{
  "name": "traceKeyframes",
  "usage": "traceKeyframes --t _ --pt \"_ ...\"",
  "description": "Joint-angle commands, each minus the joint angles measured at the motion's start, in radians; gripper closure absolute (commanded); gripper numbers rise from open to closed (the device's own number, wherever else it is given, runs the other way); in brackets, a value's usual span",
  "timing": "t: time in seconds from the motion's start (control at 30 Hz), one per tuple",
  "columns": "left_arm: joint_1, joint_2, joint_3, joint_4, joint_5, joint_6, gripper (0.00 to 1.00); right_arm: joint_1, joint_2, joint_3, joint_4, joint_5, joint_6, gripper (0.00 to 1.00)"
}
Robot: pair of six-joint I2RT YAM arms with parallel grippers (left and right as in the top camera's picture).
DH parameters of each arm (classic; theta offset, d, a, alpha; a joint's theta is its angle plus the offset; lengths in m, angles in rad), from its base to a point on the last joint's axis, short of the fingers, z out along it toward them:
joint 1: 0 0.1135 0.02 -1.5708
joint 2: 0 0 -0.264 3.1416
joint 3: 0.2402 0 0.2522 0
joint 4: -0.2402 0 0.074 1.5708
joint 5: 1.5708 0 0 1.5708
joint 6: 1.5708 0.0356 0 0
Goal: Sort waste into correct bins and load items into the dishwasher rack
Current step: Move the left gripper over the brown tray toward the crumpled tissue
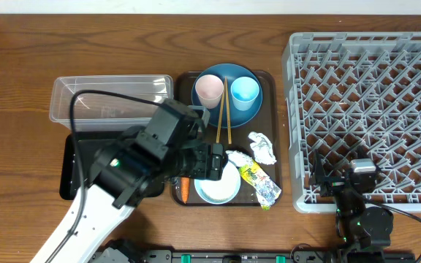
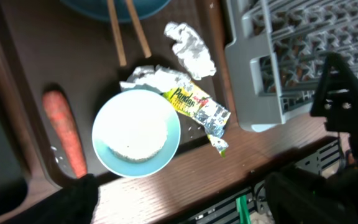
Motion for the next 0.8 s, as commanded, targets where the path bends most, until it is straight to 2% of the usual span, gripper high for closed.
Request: traceKeyframes --t 0.0,0.1,0.33,0.37,0.4,0.6,0.77 --pt "-0.019 0.057 -0.006 -0.008 -0.012 -0.031 0.17 0.009 -0.002 -0.001 -0.004 0.003 -0.008 0.01" --pt "-0.047 0.119 -0.006 -0.007 -0.029 -0.014 0.23 0.009 -0.002 -0.001 -0.004 0.003 -0.008 0.01" --pt "-0.068 0.236 -0.006 0.014 -0.093 -0.016 0.78 0.009 -0.002 -0.001 -0.004 0.003 -0.008 0.01" --pt "-0.068 0.245 -0.006 0.021 -0.093 -0.015 0.89 0.009 -0.002 -0.001 -0.004 0.003 -0.008 0.01" --pt "-0.068 0.251 -0.006 0.028 -0.094 -0.015 0.94 0.009 -0.002 -0.001 -0.004 0.003 -0.008 0.01" --pt "-0.068 0.256 -0.006 0.078 -0.196 -0.013 0.92 0.009 -0.002 -0.001 -0.004 0.003 -0.008 0.01" --pt "-0.103 0.259 -0.006 0.091 -0.129 -0.039 0.83 0.009 -0.002 -0.001 -0.004 0.003 -0.008 0.01"
